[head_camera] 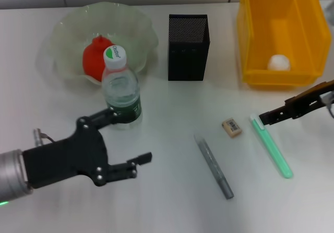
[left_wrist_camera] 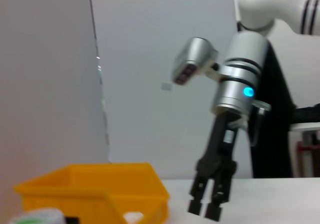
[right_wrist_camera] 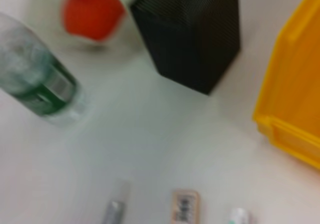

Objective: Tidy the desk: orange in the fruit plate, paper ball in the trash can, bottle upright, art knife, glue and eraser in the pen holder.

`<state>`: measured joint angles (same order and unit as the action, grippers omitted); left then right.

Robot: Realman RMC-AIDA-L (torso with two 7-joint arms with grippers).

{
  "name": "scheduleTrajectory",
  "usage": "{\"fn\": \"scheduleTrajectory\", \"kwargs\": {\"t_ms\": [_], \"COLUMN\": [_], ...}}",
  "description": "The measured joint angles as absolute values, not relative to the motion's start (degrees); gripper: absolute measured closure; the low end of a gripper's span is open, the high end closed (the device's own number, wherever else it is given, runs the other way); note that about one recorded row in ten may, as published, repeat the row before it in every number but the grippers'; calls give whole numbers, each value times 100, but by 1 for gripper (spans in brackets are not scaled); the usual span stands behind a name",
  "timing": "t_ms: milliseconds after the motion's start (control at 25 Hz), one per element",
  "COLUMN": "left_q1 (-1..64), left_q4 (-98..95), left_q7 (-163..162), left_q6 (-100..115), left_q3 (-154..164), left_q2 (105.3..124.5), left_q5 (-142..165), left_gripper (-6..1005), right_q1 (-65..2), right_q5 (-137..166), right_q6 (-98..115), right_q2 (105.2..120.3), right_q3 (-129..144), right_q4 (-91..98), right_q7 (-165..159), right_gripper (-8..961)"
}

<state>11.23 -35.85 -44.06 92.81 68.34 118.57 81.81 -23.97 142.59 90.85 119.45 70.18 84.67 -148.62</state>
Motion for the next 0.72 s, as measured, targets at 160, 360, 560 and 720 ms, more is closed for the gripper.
{"fn": "scheduleTrajectory", "kwargs": {"t_ms": [160,360,560,720], "left_q1": [1393,1456,1487,1522], "left_q4": [-3154,-3077,-3061,-3058], "left_q7": [-4304,-4299,-4297,-4295], "left_q6": [9116,8971,8947,8920], "left_q3": [6833,6838,6838,6838], "left_q2": [11862,11875,11874,11874], "left_q5": [8375,8413,8427,8452], "left_gripper": [186,186,186,186], "right_q1": [-2654,-2764,-2793,-2814], "right_q5": [14907,15024,15195,15309], "right_q6": [8832,8688,8634,8587], "right_q2": [11947,11950,11953,11960], "right_q3": [7755,8127,8417,8628], "right_q4": [8322,8092,8052,7986], "right_q7": [-15484,-15661,-15801,-15849], "right_gripper": [115,116,115,206]}}
